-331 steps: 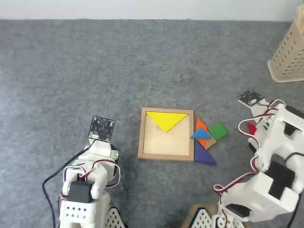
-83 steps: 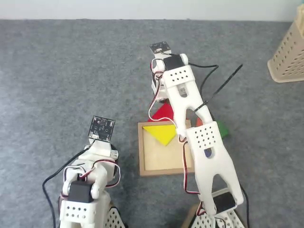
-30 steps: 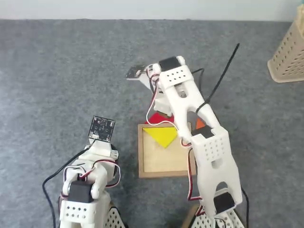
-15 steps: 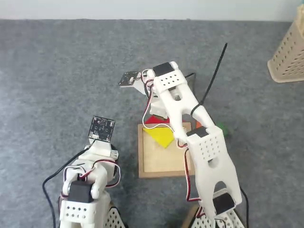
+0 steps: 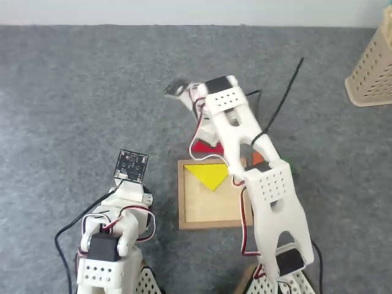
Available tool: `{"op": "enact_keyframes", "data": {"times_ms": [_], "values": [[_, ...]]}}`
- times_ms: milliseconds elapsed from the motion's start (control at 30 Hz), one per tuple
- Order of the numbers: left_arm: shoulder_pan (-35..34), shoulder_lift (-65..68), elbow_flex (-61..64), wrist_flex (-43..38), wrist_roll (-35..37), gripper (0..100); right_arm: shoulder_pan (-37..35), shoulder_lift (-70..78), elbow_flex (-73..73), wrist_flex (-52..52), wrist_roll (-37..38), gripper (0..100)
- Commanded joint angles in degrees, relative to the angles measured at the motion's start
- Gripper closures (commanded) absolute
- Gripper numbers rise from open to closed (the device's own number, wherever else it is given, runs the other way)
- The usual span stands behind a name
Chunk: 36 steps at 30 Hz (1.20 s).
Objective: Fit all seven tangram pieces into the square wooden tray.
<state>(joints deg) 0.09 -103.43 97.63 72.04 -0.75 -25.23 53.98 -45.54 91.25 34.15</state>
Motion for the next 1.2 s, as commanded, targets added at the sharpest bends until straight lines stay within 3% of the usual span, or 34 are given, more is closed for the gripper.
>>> {"op": "enact_keyframes", "data": {"times_ms": [0, 233, 400, 633, 767, 967, 1167], "values": [[-0.4, -1.2, -1.1, 0.4, 0.4, 99, 3.8, 1.9, -5.5, -1.6, -5.4, 76.8], [-0.4, -1.2, -1.1, 0.4, 0.4, 99, 4.4, 1.5, -11.9, 0.9, -8.8, 76.5], [-0.4, -1.2, -1.1, 0.4, 0.4, 99, -1.1, -0.3, -16.9, 8.7, 3.4, 76.4], [-0.4, -1.2, -1.1, 0.4, 0.4, 99, -2.2, 3.4, -17.3, 9.5, 17.7, 76.3], [-0.4, -1.2, -1.1, 0.4, 0.4, 99, 0.0, 4.0, -18.5, 9.5, 16.4, 75.5], [-0.4, -1.2, -1.1, 0.4, 0.4, 99, 2.8, 4.1, -25.3, 11.2, 15.3, 61.2], [-0.4, -1.2, -1.1, 0.4, 0.4, 99, 2.6, 6.5, -25.4, 11.1, 18.5, 60.8]]}}
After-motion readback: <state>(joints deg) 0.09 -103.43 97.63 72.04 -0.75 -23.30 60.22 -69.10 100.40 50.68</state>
